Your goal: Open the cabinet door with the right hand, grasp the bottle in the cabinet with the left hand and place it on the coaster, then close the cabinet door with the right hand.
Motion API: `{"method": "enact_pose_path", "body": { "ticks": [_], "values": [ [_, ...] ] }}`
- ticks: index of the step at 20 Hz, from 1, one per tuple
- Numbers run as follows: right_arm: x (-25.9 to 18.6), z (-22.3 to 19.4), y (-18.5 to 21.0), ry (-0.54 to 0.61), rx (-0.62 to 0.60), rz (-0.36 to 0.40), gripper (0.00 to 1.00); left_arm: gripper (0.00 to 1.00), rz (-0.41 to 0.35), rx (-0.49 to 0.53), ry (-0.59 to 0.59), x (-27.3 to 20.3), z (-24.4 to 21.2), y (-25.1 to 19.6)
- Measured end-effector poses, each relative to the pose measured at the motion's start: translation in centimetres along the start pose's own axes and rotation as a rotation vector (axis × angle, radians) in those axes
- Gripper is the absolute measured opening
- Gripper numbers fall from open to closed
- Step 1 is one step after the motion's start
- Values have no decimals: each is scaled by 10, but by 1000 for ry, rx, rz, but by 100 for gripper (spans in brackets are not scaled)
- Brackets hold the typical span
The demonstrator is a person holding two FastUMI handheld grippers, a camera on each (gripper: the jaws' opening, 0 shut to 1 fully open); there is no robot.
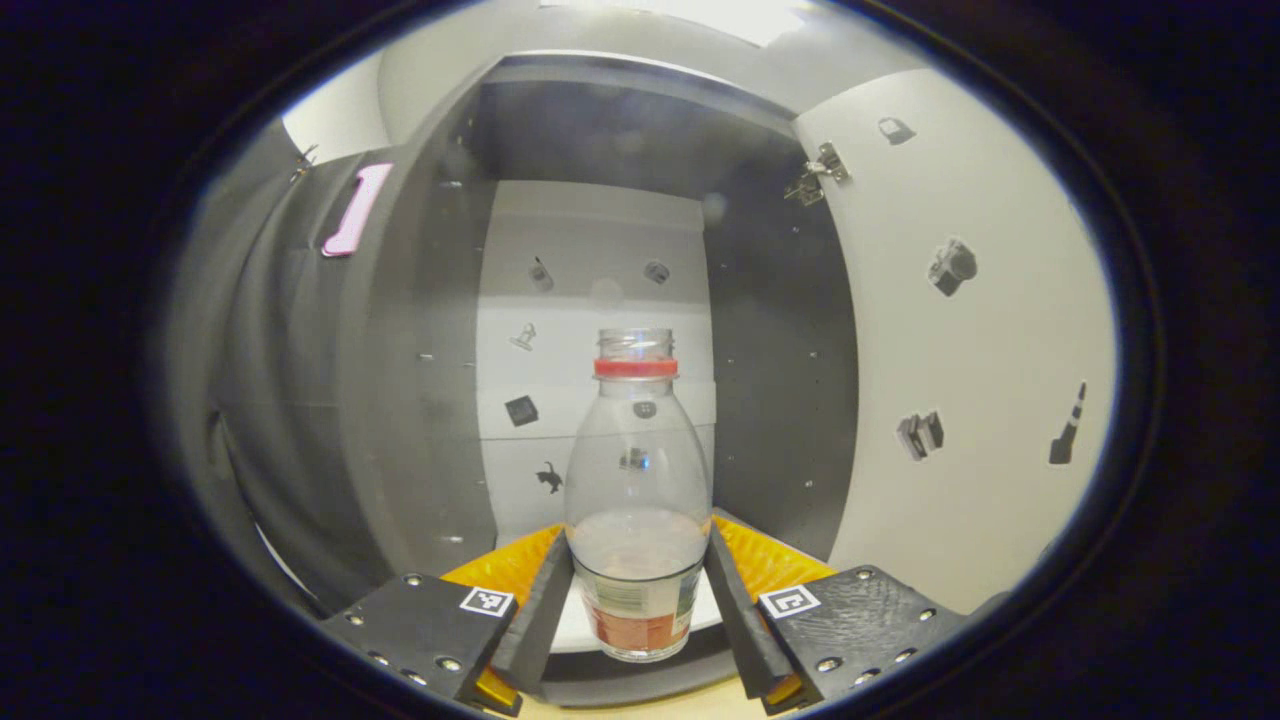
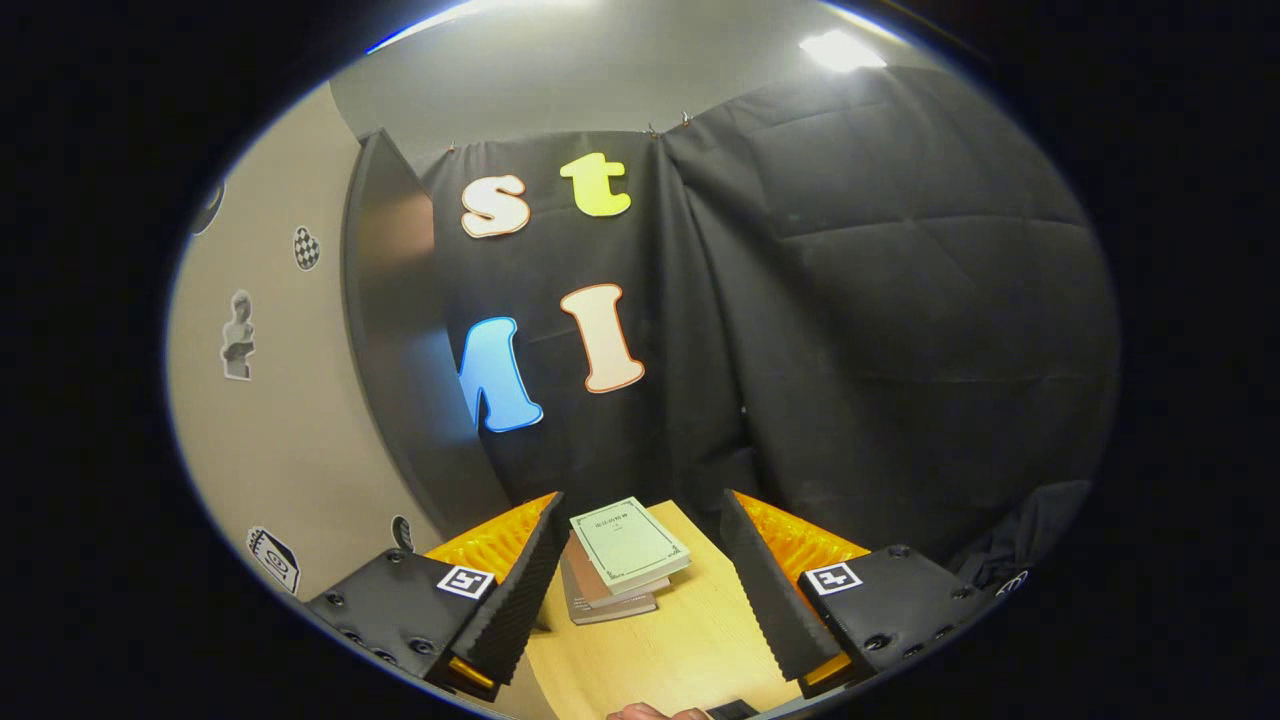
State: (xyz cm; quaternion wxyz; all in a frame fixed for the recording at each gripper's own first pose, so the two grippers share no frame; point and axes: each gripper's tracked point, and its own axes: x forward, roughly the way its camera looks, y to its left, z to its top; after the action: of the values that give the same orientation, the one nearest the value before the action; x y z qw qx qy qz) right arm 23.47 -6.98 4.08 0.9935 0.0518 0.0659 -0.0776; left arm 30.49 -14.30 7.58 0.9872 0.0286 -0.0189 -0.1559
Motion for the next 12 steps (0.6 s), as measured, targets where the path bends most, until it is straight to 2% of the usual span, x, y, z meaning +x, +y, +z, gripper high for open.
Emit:
{"method": "enact_pose_path", "body": {
  "ticks": [1, 6, 12],
  "values": [
    [-4, 0, 0, -2, -4, -1, 97, 74, 12, 4, 6, -14, -3, 6],
    [-19, 0, 6, -16, -9, 3, 97, 72, 88, 11, 47, -83, -34, 40],
    [-36, -15, 12, -12, -20, -5, 97, 74, 202, -32, 98, -159, -100, 89]
  ]
}}
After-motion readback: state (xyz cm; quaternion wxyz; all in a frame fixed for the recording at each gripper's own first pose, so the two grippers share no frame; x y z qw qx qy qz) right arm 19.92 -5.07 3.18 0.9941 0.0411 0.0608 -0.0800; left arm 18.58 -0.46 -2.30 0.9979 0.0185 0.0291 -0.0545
